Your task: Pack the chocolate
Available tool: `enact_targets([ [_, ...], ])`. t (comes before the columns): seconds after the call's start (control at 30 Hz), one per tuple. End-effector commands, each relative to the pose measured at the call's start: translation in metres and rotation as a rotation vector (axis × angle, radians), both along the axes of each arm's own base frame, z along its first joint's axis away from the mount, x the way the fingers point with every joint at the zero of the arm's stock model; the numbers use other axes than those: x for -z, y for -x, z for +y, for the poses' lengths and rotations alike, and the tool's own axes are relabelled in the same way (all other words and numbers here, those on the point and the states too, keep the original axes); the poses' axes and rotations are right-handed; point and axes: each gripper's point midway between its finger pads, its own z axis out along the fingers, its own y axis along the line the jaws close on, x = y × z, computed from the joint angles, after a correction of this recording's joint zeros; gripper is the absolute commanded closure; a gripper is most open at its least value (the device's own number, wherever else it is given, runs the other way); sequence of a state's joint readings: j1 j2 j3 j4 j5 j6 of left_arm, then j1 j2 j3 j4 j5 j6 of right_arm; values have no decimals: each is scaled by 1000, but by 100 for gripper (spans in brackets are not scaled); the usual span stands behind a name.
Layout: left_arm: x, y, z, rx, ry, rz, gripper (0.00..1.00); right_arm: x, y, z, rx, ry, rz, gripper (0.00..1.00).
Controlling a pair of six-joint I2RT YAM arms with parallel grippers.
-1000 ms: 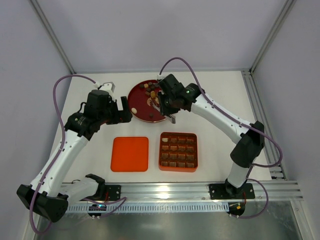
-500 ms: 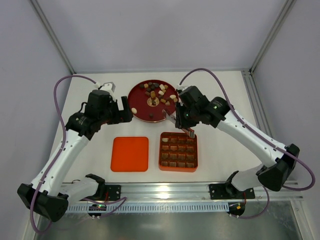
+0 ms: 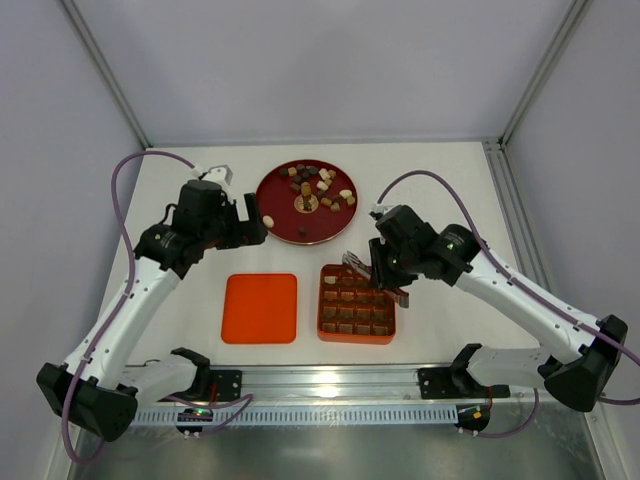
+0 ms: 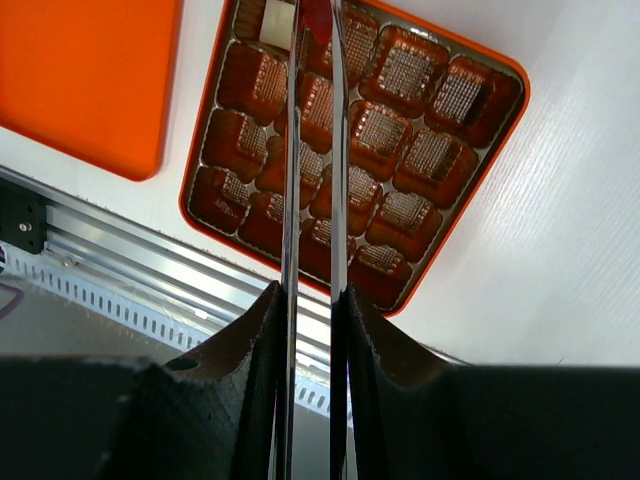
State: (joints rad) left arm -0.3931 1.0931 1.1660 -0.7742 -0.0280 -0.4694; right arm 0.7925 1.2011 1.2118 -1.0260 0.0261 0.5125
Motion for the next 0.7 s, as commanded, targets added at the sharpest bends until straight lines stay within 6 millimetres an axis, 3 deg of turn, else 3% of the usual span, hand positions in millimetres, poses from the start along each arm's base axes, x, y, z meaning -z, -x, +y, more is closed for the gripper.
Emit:
enact_targets([
  [0.0,-5,-6,-5,5,25,-27,0,-1,8,3,0,-39,0,69],
  [0.17,-4,-6,-5,1,24,-22,0,11,17,8,-21,-54,39,69],
  [0.67,-1,-4,-4,2,21,-18,0,16,15,5,-18,-24,36,65],
])
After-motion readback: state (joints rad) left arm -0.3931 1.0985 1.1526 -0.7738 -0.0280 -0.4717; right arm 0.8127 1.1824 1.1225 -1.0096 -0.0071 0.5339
